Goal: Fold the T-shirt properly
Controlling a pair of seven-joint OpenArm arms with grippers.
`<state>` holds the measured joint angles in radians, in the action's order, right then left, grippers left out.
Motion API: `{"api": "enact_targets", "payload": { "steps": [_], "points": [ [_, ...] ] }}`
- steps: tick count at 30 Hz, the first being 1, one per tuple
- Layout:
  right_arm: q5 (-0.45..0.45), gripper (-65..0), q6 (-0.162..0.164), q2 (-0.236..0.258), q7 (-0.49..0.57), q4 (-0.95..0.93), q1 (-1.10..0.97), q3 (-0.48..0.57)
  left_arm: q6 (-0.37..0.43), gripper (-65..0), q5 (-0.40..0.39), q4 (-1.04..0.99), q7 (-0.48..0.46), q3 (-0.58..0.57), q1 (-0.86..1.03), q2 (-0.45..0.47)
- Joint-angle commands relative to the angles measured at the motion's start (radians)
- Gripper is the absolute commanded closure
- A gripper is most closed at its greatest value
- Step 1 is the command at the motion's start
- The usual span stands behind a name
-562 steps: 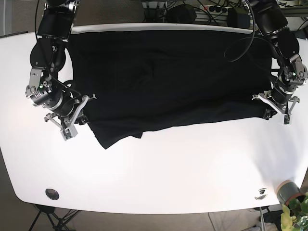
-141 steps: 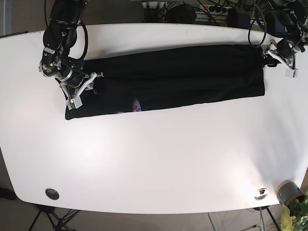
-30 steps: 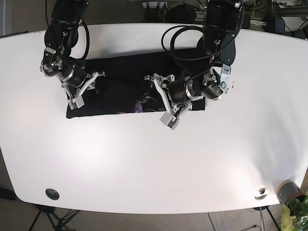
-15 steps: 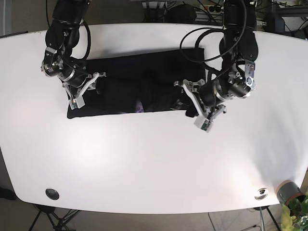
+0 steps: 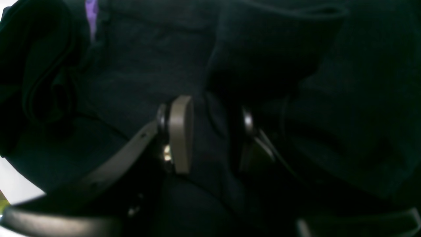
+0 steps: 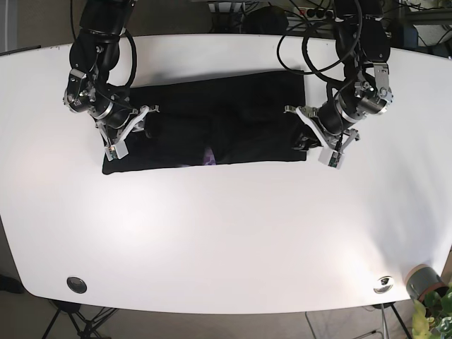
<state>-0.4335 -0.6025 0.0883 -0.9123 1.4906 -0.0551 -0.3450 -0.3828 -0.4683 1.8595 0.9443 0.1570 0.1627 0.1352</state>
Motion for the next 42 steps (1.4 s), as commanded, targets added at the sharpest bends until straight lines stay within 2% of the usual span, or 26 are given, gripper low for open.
{"api": "enact_targets", "payload": {
  "steps": [1, 5, 10, 17, 24, 28, 36, 42],
  "points": [
    [0.017, -18.9, 0.003, 0.006, -0.029, 0.006, 0.004, 0.002, -0.003, -4.4, 0.056, -0.008, -0.024, 0.003, -0.007, -0.010],
    [0.017, -18.9, 0.003, 0.009, -0.029, 0.006, 0.004, 0.002, -0.009, -4.3, 0.115, -0.047, -0.024, 0.003, -0.007, -0.032],
    [0.017, -18.9, 0.003, 0.009, -0.029, 0.006, 0.004, 0.002, -0.017, -4.3, 0.116, -0.087, -0.024, -0.017, -0.015, -0.035],
    [0.015, -18.9, 0.003, 0.008, -0.029, 0.006, 0.004, 0.002, -0.077, -4.3, 0.121, -0.077, -0.024, -0.178, -0.018, -0.035],
    [0.015, -18.9, 0.003, 0.006, -0.029, 0.006, 0.005, 0.002, -0.078, -4.6, 0.121, -0.113, -0.031, -0.474, -0.085, -0.033],
    [0.015, -18.9, 0.003, 0.009, -0.029, 0.006, 0.005, 0.002, -0.078, -4.4, 0.122, -0.157, -0.031, -0.583, -0.140, -0.033],
    [0.015, -18.9, 0.003, 0.008, -0.029, 0.012, 0.005, 0.002, -0.080, -4.3, 0.118, -0.126, -0.031, -0.575, -0.160, -0.030],
    [0.008, -19.3, 0.003, 0.005, -0.034, 0.014, 0.025, -0.004, -0.080, -4.7, 0.118, -0.051, -0.031, -0.411, -0.142, -0.030]
  ]
}}
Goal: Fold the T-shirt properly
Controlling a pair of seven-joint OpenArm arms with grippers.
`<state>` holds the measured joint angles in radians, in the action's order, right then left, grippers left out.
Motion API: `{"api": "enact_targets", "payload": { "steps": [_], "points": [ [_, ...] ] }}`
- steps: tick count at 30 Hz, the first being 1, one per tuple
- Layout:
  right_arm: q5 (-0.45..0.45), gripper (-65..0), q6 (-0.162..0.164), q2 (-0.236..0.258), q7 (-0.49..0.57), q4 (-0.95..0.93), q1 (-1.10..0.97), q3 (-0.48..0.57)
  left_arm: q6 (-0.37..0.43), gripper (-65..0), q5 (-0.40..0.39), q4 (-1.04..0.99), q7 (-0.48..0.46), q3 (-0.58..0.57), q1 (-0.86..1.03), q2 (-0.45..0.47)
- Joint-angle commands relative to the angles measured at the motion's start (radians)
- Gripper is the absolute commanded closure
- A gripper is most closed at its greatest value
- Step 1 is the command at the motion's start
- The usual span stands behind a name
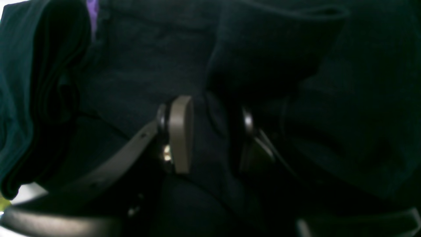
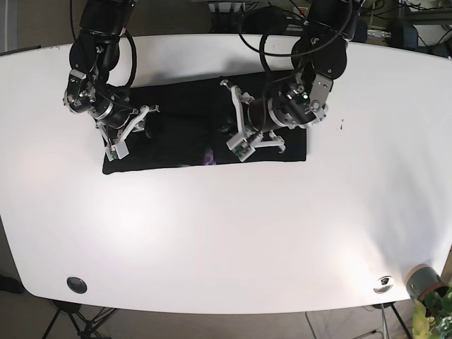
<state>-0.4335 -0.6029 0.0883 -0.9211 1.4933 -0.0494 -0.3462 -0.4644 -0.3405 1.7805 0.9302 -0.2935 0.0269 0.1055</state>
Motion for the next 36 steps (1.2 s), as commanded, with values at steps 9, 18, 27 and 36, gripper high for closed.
{"api": "enact_targets", "payload": {
  "steps": [9, 18, 27, 36],
  "points": [
    [-0.202, -19.7, 0.022, 0.051, -0.085, 0.010, 0.058, -0.006, -0.133, -4.7, -0.012, 0.042, -0.017, 0.287, 0.032, -0.005],
    [-0.437, -42.2, 0.171, 0.130, -0.092, 0.010, 0.073, -0.083, -0.234, -4.9, -0.010, 0.040, -0.017, 0.480, 0.095, -0.030],
    [-0.631, -58.8, 0.225, 0.218, -0.092, -0.003, 0.067, -0.178, -0.234, -5.0, -0.012, -0.127, -0.017, 0.594, 0.100, -0.033],
    [-0.716, -59.9, 0.191, 0.316, -0.092, -0.245, 0.072, -0.215, -0.234, -5.0, -0.009, -0.199, -0.036, 0.594, 0.081, -0.053]
  ]
}}
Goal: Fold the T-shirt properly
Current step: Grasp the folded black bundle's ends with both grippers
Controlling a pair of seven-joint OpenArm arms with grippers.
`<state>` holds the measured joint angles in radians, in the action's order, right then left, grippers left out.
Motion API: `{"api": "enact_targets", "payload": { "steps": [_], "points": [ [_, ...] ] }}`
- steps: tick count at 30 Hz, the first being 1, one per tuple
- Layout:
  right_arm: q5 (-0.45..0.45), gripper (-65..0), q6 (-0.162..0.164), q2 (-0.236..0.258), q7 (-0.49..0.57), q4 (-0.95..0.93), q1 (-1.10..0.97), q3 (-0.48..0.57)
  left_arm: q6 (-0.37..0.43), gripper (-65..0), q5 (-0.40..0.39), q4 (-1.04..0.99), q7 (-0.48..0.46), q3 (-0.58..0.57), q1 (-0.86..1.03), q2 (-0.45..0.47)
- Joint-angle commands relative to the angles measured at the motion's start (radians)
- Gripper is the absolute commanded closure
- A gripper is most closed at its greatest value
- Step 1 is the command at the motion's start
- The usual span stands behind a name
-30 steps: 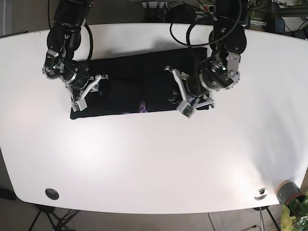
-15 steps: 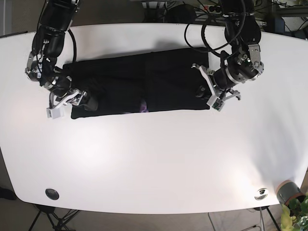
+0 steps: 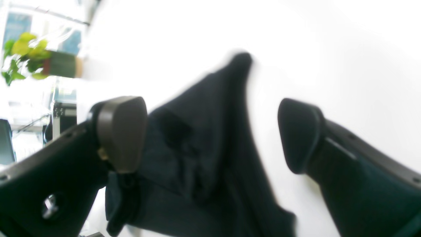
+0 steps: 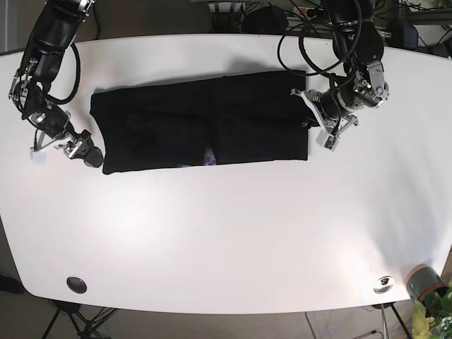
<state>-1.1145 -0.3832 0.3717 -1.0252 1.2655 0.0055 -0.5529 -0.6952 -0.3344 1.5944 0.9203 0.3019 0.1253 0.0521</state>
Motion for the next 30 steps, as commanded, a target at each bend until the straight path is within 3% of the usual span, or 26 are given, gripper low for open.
{"api": "enact_targets", "payload": {
  "steps": [1, 3, 10, 19, 24, 30],
  "points": [
    [-0.031, -59.9, -0.047, 0.036, 0.015, -0.037, 0.018, -0.008, -0.003, -5.0, -0.013, -0.033, -0.046, -0.002, -0.034, 0.001],
    [-0.025, -59.9, -0.061, 0.034, 0.015, -0.042, 0.017, -0.008, -0.003, -5.0, -0.012, -0.065, -0.076, -0.002, -0.048, 0.005],
    [-0.020, -59.9, -0.063, 0.026, 0.018, -0.042, -0.026, -0.002, -0.003, -5.0, -0.012, -0.167, -0.109, -0.004, -0.102, 0.047],
    [-0.020, -59.8, -0.063, -0.040, 0.013, -0.037, -0.055, 0.031, -0.003, -5.0, -0.010, -0.173, -0.109, -0.004, -0.120, 0.048],
    [-0.020, -59.8, -0.059, -0.052, 0.018, 0.035, -0.088, 0.086, -0.003, -5.0, -0.010, -0.177, -0.111, -0.004, -0.118, 0.048],
    [-0.020, -59.8, -0.056, -0.104, 0.015, 0.110, -0.109, 0.098, -0.003, -5.0, -0.010, -0.179, -0.111, -0.004, -0.112, 0.048]
  ]
}}
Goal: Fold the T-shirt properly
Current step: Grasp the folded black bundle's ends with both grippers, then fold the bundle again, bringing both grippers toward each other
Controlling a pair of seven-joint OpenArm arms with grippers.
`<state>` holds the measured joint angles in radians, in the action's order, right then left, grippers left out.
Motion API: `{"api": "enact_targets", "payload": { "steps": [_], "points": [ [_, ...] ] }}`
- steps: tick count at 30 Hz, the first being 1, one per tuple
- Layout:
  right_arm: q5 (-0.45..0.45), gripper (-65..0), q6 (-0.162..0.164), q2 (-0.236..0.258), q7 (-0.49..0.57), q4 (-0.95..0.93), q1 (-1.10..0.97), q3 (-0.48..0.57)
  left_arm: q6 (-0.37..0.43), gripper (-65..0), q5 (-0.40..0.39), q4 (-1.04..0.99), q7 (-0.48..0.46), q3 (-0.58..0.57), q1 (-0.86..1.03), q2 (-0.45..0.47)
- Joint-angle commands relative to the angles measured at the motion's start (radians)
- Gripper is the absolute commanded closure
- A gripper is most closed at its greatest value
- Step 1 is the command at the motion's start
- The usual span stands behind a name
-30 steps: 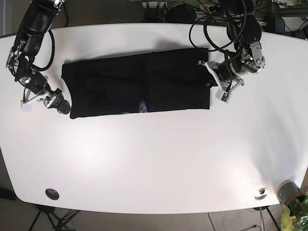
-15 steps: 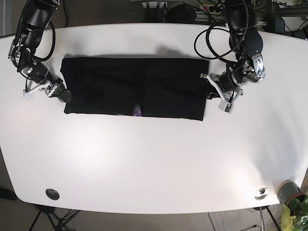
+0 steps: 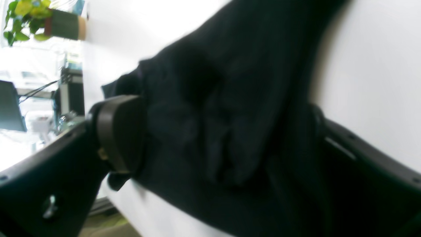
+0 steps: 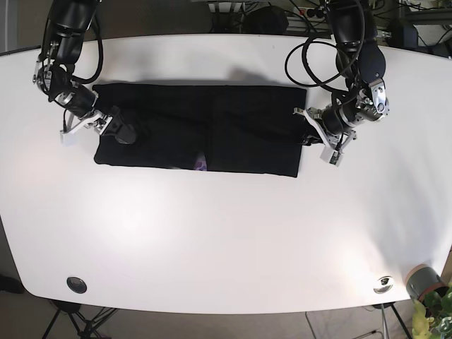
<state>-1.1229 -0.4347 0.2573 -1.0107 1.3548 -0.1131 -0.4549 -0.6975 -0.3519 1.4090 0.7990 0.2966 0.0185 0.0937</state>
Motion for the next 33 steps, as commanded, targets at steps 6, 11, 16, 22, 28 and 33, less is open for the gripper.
{"api": "enact_targets", "payload": {
  "steps": [6, 11, 16, 22, 28, 33],
  "points": [
    [0.039, -58.8, -0.005, 0.003, 0.002, 0.021, 0.014, 0.017, -0.001, -5.0, 0.009, 0.006, 0.010, 0.002, -0.005, 0.007],
    [0.106, -41.4, -0.005, -0.016, 0.005, 0.021, 0.036, 0.018, -0.001, -5.0, 0.009, 0.006, 0.010, 0.002, -0.005, 0.007],
    [0.143, -10.1, -0.005, -0.016, 0.005, 0.024, 0.042, 0.018, -0.001, -5.0, 0.009, 0.003, 0.010, 0.002, -0.004, 0.007],
    [0.162, -3.3, -0.005, -0.016, 0.005, 0.105, 0.036, 0.018, -0.001, -5.0, 0.009, -0.053, 0.007, -0.024, -0.013, 0.005],
    [0.162, -2.2, -0.003, -0.014, -0.003, 0.243, 0.008, 0.020, -0.001, -5.0, 0.009, -0.092, 0.006, -0.087, -0.033, 0.001],
    [0.162, -2.2, 0.075, -0.014, -0.033, 0.344, 0.005, 0.025, -0.001, -5.0, 0.006, -0.106, -0.056, -0.147, -0.033, -0.028]
  ]
}}
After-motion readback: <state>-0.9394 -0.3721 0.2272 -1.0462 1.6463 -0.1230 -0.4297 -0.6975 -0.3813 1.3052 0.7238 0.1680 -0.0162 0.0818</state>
